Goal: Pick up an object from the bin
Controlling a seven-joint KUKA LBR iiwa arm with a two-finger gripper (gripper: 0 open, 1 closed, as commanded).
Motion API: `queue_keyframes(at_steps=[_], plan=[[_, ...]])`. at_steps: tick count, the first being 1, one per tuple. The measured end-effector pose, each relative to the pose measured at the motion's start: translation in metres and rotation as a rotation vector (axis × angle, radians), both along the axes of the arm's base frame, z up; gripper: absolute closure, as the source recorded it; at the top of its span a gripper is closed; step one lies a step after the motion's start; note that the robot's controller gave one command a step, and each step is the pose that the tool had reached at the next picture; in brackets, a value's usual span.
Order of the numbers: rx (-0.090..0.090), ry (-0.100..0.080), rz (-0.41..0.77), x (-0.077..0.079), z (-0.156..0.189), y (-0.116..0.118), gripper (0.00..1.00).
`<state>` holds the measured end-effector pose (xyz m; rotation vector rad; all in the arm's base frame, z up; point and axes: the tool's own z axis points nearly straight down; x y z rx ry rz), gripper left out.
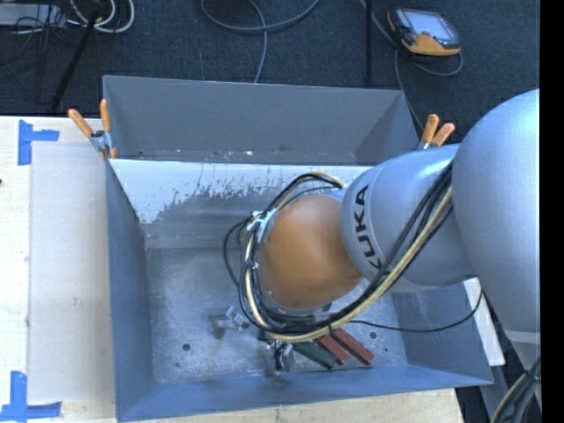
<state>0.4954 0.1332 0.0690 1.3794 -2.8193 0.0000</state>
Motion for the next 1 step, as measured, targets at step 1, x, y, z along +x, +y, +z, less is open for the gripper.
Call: queue_keyframes(at_steps=[1], plan=[[0.002, -0.002, 0.275, 0.0184, 0.0003, -0.0098, 0.00]])
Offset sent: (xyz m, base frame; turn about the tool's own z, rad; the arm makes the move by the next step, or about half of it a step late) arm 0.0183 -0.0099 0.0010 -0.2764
